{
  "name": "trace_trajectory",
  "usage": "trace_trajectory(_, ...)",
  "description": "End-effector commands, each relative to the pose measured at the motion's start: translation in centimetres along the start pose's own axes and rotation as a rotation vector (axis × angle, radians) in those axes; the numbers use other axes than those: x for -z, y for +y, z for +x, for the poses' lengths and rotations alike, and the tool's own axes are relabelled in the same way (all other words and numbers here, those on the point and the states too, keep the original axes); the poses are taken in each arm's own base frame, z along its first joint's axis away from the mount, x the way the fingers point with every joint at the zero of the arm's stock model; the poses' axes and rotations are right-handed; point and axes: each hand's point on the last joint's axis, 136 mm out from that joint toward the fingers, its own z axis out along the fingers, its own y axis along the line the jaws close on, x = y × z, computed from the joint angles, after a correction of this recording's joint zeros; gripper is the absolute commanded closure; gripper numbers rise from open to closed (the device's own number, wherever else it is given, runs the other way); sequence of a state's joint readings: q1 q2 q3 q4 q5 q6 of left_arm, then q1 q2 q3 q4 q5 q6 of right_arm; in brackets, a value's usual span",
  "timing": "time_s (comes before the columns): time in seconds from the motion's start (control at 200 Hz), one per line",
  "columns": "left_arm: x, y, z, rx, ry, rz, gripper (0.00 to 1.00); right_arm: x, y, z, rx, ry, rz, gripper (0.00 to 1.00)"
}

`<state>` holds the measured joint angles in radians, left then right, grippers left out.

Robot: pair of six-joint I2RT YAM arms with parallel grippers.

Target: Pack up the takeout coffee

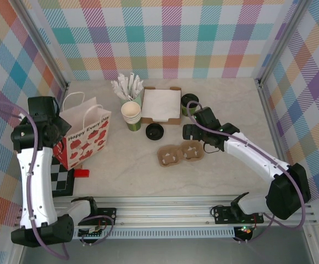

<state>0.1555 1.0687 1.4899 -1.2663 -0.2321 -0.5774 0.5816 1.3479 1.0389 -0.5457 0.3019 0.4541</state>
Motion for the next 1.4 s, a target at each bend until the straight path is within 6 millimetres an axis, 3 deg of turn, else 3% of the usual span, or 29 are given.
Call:
trace_trajectory(0.0, 0.3, 0.6, 4.3, -0.050, 0.167, 0.045, 1.00, 0.3, 1.5, 0.3, 0.017, 0.048, -0.096, 0.00)
trace_trajectory(0.155, 1.1, -1.1, 8.0, -0.073, 0.317, 0.201, 1.00, 0.1, 4.8, 3.0, 0.135, 0.196, -0.314, 0.04)
trace_trajectory(0.275, 1.4, -2.1, 9.2, -0.091, 0.373, 0.266, 1.00, -0.7, 6.4, 5.3, 0.194, 0.339, -0.406, 0.10)
trace_trajectory(0.405, 1.7, -3.6, 10.4, -0.104, 0.432, 0.361, 1.00, -2.7, 6.1, 6.5, 0.165, 0.430, -0.309, 0.12)
trace_trajectory(0.605, 1.9, -2.5, 9.6, -0.133, 0.376, 0.309, 1.00, -5.1, 6.8, 8.2, 0.201, 0.495, -0.188, 0.13)
trace_trajectory(0.79, 3.9, -4.0, 9.7, -0.151, 0.372, 0.440, 1.00, -7.3, 6.6, 9.3, 0.222, 0.516, -0.089, 0.15)
trace_trajectory(1.035, 6.3, -5.6, 11.3, -0.216, 0.416, 0.626, 1.00, -8.9, 5.9, 9.9, 0.272, 0.522, -0.020, 0.43)
trace_trajectory(1.185, 6.3, -6.2, 11.8, -0.209, 0.425, 0.676, 1.00, -8.6, 5.5, 9.5, 0.299, 0.493, -0.010, 0.62)
trace_trajectory(1.395, 5.6, -7.7, 11.5, -0.133, 0.420, 0.744, 1.00, -8.4, 2.7, 9.3, 0.297, 0.484, 0.055, 0.72)
